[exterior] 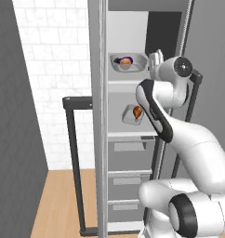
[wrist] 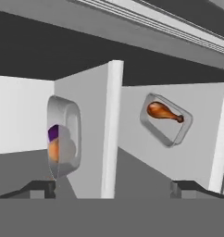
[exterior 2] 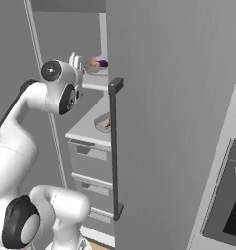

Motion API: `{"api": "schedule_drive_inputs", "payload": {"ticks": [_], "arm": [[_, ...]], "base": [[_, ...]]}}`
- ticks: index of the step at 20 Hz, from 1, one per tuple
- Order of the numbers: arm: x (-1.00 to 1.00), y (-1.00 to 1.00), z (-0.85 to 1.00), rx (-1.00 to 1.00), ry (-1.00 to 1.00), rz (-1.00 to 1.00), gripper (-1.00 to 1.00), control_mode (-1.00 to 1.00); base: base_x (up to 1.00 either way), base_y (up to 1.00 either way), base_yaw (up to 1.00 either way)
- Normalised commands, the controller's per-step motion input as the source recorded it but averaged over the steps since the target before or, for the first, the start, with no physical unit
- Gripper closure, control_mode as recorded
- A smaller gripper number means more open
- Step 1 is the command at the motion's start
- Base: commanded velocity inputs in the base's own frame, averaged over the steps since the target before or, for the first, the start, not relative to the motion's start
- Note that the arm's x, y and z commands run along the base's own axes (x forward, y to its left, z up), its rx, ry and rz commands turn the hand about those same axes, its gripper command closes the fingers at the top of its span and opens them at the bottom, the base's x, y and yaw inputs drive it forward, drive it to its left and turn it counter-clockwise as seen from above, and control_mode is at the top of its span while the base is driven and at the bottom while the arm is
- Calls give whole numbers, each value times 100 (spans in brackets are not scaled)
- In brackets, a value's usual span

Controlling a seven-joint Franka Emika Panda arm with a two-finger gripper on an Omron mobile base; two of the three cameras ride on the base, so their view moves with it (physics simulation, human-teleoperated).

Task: Take the meat container that has the chicken drumstick and place it on the second highest rack of the freezer. Then take the vegetable container that has the onion and eggplant and place it on the highest rack of the freezer.

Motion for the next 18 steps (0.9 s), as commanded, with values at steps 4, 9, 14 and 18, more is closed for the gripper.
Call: {"api": "schedule_drive_inputs", "payload": {"ticks": [4,9,14,18], "arm": [[-100,3,-5,2,25,0,-100,-100],[-100,8,-22,0,21,0,-100,-100],[-71,6,-5,0,9,0,-100,-100],[-79,0,-19,0,3,2,-100,-100]], "base": [[0,0,0],[0,0,0],[0,0,0],[0,0,0]]}}
